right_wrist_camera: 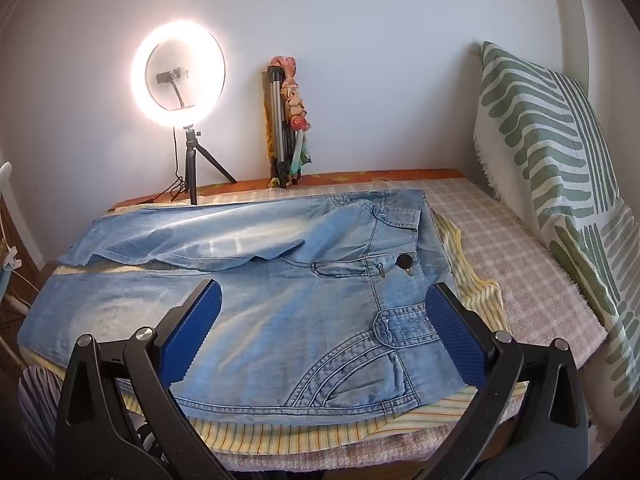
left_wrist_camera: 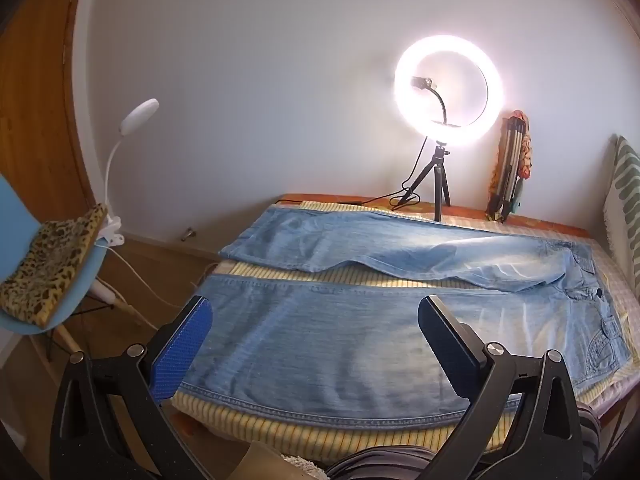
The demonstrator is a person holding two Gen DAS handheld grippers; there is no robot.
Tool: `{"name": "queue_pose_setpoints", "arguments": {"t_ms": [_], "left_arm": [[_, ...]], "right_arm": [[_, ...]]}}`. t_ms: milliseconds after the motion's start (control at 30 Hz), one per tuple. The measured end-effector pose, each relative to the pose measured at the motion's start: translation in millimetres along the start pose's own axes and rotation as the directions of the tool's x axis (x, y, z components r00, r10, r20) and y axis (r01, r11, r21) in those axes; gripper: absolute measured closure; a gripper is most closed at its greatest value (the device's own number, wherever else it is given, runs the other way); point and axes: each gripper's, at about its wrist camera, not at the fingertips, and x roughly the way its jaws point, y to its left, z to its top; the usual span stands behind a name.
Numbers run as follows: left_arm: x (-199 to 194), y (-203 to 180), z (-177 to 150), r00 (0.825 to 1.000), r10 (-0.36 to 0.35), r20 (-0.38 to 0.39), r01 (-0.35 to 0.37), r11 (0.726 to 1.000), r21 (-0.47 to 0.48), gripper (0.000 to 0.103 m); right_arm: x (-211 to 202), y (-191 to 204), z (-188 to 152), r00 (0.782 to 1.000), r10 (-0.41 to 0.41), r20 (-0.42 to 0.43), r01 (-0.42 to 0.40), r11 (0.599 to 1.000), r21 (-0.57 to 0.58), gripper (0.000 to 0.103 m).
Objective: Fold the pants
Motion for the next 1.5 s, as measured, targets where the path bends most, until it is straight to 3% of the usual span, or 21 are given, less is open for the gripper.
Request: {"name": "queue_pose_setpoints", "arguments": {"t_ms": [1500], "left_arm": [[-9,-1,8,0.999,-0.004,0.042,0.004,1.0,0.005,0.001]], "right_arm": [[0,2,-2,1.0,0.003,-0.003,-0.003,1.0,0.002,0.0]]}}
